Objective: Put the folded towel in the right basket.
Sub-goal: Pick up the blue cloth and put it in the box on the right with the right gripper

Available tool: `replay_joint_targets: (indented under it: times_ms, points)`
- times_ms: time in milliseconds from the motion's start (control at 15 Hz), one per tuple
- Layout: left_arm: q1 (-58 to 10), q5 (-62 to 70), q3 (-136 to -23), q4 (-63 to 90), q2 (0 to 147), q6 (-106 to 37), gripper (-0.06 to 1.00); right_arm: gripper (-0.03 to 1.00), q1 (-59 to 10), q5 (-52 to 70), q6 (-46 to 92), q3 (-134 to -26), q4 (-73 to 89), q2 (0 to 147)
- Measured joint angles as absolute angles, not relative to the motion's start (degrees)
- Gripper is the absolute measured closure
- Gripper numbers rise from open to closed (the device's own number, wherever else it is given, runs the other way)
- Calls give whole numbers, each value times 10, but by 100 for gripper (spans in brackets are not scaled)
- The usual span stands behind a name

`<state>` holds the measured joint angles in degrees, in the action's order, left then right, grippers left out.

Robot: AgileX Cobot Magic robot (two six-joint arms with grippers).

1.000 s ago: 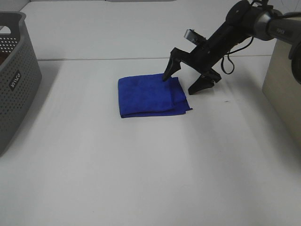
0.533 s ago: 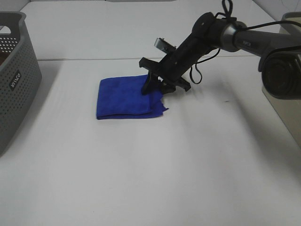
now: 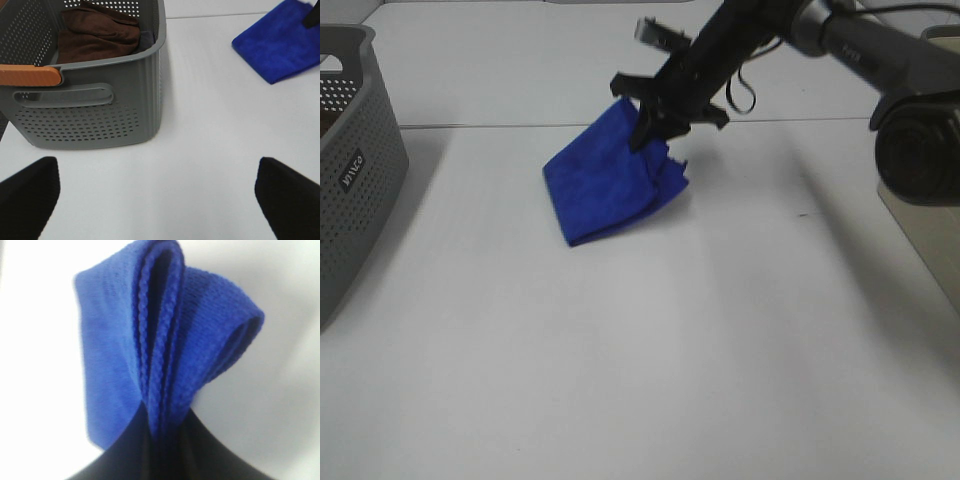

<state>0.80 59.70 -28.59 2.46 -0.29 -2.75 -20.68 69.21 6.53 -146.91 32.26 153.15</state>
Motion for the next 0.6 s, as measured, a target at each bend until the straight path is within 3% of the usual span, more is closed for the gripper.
replay_joint_targets:
  times_ms: [333, 600]
  points:
    - [8, 597, -286, -6, -3, -28, -4, 88, -180, 694, 52, -1477, 175, 1328]
    - [8, 597, -286, -9, -3, -28, -4, 88, -99, 697, 45, -1414, 124, 1200]
